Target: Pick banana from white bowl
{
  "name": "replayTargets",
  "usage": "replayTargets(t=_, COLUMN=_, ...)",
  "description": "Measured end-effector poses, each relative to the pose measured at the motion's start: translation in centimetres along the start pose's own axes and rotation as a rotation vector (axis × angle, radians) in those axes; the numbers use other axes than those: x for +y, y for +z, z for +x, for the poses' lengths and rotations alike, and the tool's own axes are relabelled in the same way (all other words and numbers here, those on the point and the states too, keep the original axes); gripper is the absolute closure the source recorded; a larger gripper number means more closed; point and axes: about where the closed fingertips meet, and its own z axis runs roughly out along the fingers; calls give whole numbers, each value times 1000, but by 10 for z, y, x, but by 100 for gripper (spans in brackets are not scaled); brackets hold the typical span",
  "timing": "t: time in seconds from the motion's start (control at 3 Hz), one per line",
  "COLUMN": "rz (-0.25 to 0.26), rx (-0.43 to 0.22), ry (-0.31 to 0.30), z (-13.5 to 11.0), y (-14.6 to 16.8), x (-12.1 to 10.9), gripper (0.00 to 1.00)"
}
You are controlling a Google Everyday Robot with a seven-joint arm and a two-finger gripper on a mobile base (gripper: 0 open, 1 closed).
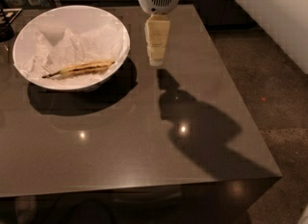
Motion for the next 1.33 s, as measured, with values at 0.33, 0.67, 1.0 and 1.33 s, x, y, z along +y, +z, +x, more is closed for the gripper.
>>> replayTargets(t=0.33, rz=12, rx=-21, ry=-42, z=-25, y=2, x=-12, gripper=0)
replayTargets(t=0.67, rz=20, rx=-30, ry=-41, z=-27, y=2, x=-13, gripper=0)
replayTargets(t=1.0, rz=-9, rx=-59, ry=-50, z=-54, y=20, x=-19, gripper=0)
replayTargets(t=1.33, rz=-54, rx=-56, ry=-77, z=-81, y=40, x=-26, gripper=0)
